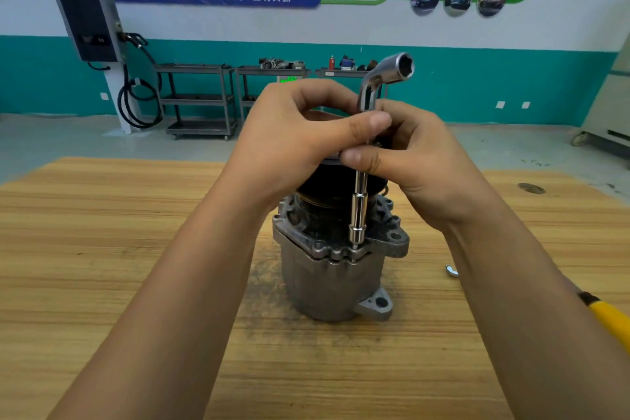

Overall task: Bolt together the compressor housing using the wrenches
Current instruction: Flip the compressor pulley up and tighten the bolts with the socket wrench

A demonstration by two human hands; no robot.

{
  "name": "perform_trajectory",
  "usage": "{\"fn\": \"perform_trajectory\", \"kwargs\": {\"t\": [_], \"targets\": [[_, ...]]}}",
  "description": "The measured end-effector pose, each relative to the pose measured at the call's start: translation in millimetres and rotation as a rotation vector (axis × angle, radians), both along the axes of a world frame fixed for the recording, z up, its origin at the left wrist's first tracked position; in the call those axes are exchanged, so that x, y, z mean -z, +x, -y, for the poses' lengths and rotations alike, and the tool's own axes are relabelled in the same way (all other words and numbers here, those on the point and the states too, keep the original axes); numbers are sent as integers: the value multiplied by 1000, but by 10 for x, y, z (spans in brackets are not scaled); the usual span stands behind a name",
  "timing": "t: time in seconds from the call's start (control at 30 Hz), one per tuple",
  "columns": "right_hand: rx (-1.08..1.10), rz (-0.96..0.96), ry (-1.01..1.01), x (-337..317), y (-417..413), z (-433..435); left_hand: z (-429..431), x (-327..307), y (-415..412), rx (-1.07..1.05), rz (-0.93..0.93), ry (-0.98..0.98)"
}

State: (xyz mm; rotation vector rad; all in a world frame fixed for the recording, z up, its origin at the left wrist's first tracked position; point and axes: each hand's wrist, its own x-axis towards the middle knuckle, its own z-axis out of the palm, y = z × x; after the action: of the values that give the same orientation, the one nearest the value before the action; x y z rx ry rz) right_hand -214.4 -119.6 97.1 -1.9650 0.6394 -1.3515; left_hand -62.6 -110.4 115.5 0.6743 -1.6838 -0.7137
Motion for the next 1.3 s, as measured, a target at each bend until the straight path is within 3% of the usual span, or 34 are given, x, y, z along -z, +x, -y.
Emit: {"fn": "perform_trajectory", "kwargs": {"t": [0.27,0.43,0.77,1.1,1.3], "targets": [[-190,-58,93,47,-135,92,46,-4,56,27,119,-23],[-180,-19,140,61,-140,84,19,1,66,78,181,1],[-107,-20,138,61,-120,89,-2,14,5,73,120,-20],[-263,-55,149,62,-211,107,-21,-11,79,105,299,-1],[-236,-18,158,82,-186,116,-53,-5,41,69,245,21]]}}
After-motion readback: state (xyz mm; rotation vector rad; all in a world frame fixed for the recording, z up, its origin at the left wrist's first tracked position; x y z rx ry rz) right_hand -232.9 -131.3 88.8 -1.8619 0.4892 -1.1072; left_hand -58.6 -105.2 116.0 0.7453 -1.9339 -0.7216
